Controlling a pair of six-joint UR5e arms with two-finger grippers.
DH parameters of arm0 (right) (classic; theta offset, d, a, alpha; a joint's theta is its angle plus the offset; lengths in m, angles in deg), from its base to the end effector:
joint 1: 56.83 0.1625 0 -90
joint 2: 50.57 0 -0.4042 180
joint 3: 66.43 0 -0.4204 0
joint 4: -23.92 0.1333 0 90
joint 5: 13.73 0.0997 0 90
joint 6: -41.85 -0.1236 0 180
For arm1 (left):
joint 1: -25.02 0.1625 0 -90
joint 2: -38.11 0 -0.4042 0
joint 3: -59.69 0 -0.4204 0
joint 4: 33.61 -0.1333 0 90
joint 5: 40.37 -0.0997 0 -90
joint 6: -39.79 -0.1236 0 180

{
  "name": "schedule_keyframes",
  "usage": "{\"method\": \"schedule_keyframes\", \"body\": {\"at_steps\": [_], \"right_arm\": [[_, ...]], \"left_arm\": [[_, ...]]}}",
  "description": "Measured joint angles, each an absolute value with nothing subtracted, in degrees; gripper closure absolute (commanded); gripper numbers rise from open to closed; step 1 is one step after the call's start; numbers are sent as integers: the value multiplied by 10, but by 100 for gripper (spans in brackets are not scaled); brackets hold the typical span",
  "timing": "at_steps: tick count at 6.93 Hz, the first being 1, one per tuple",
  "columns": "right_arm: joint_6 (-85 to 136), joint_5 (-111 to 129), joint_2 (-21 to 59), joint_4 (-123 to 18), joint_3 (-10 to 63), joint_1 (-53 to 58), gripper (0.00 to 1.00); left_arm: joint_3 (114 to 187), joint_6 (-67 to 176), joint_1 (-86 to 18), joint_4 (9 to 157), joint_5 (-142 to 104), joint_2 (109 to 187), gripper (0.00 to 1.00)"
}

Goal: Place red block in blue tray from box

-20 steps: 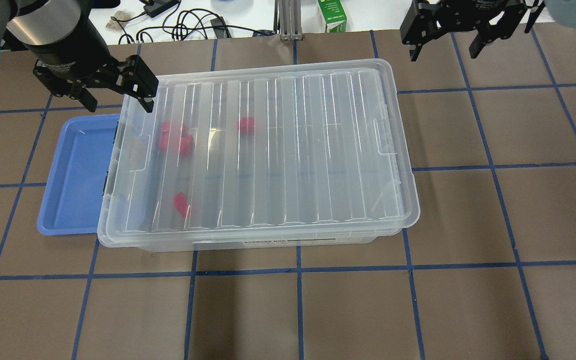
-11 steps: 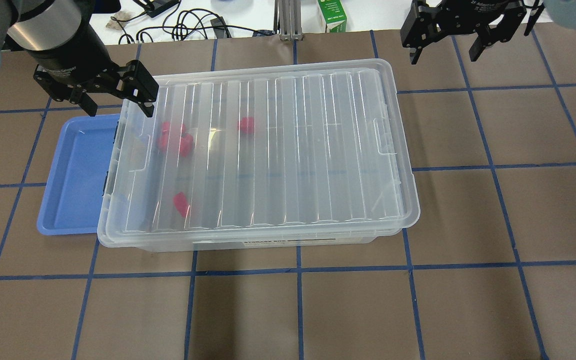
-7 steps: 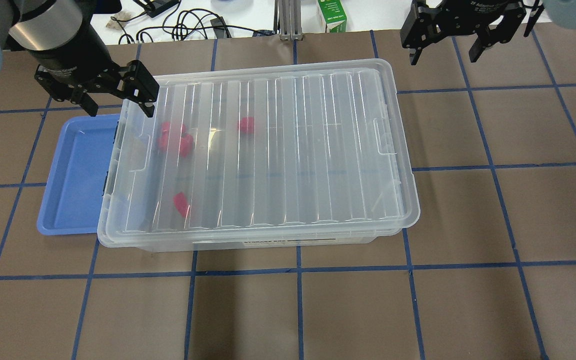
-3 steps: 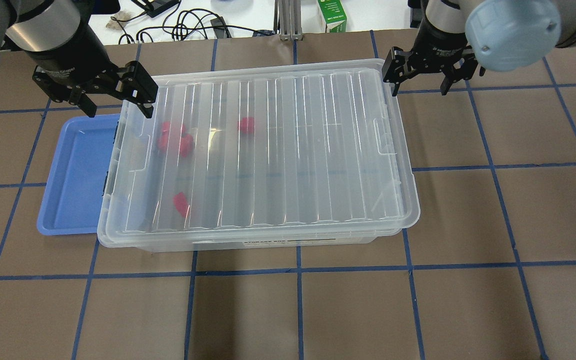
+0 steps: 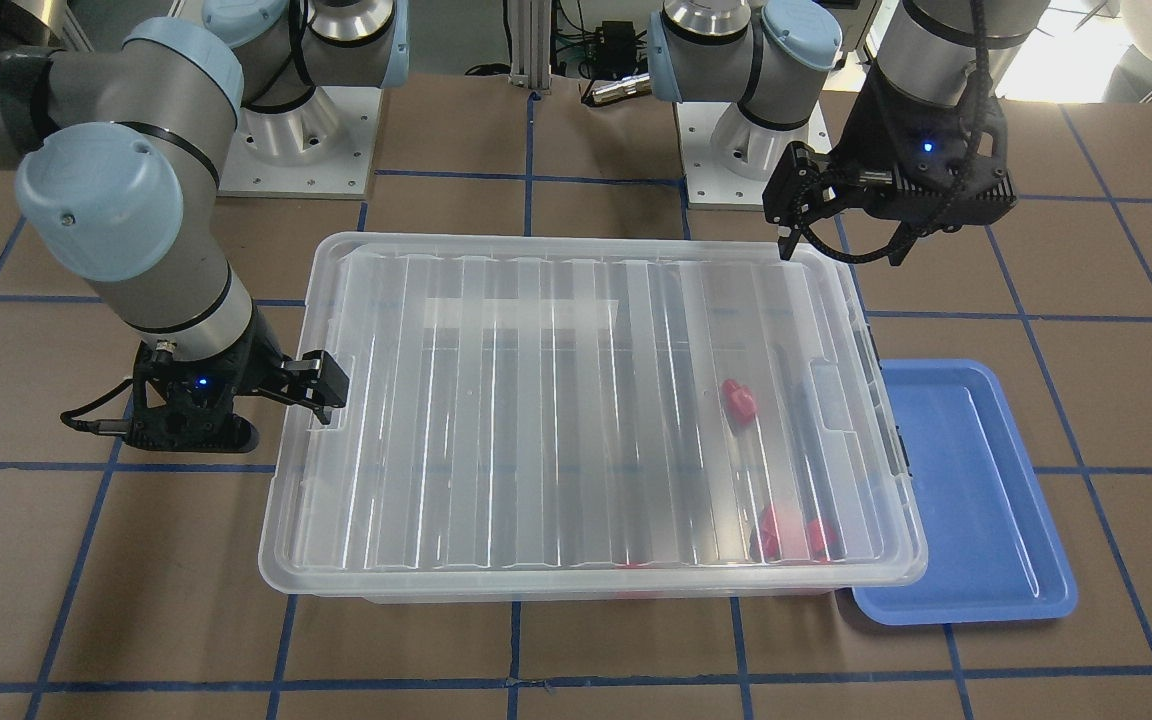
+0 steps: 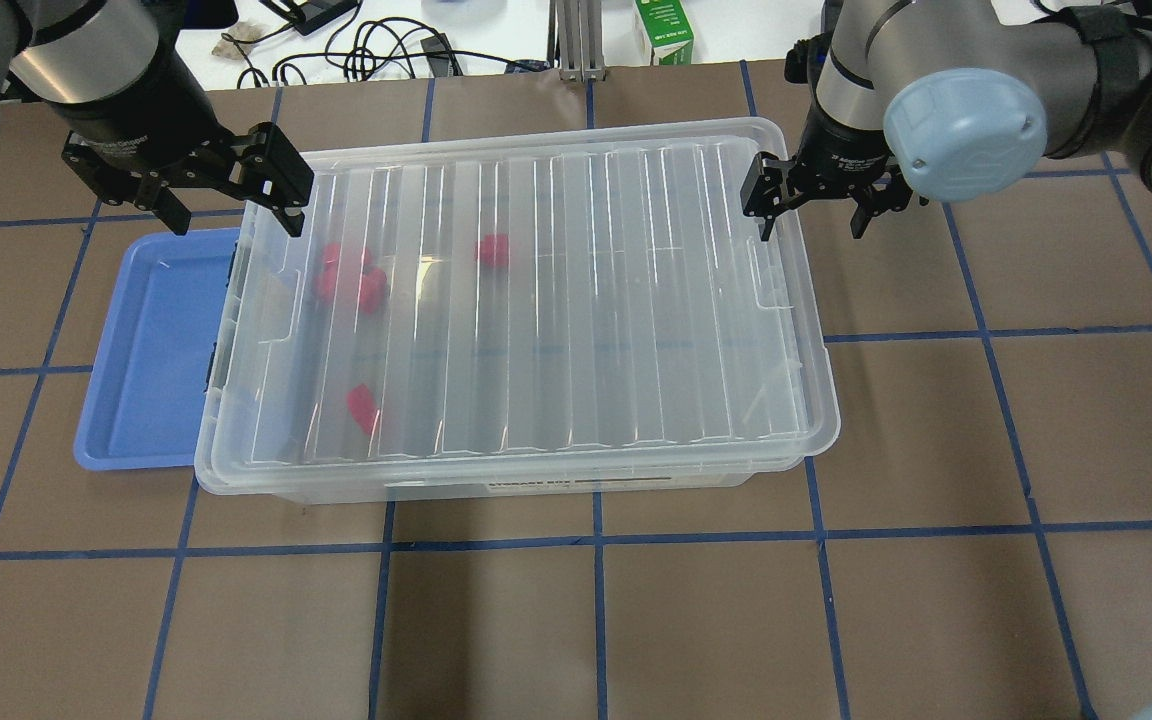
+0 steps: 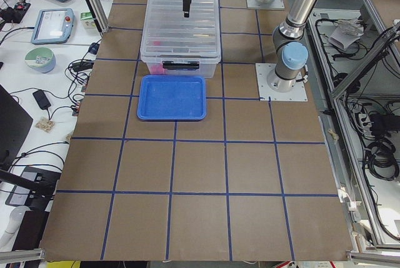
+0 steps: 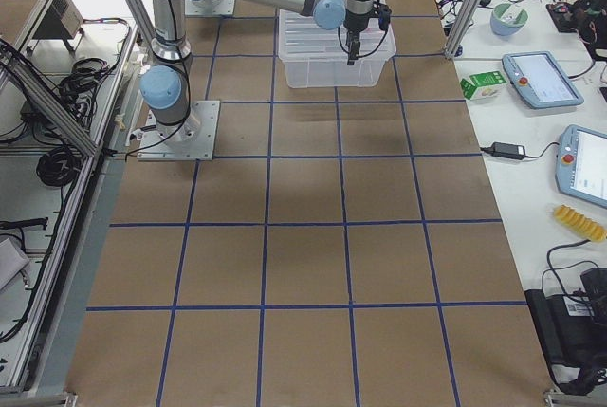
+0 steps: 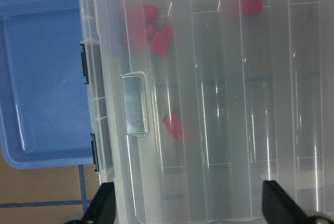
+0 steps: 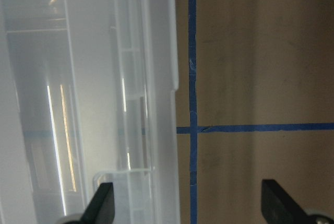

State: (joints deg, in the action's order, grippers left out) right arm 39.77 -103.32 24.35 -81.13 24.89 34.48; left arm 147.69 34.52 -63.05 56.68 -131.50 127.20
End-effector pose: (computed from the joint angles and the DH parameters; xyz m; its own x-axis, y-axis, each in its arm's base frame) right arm 0.1480 -0.6020 0.3082 -0.9999 0.0136 -0.0063 0.0134 0.9996 0.0238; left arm -0.1133 -0.5228 0.4691 -0.9981 0.0573 -0.0238 0.0583 0.9973 -0.0437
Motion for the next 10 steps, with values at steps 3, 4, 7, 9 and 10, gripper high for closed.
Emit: {"method": "schedule_keyframes", "body": {"at_steps": [3,4,7,9,10], "right_arm": [[400,-1068,243,-813,260,345,0],[401,-1088,243,-813,263,344,0],[406,-1146,243,-813,263,330,0],[437,-1159,247,-813,263,299,0],[452,-1160,248,-813,263,282,0]], "left_arm": [[1479,346,-631,568,-1313,1271,0],[1479,346,-632,568,-1313,1272,0],[1479,346,-632,567,-1312,1273,0],[1480,352,-632,568,-1311,1276,0],[1480,370,-632,569,-1310,1280,0]]}}
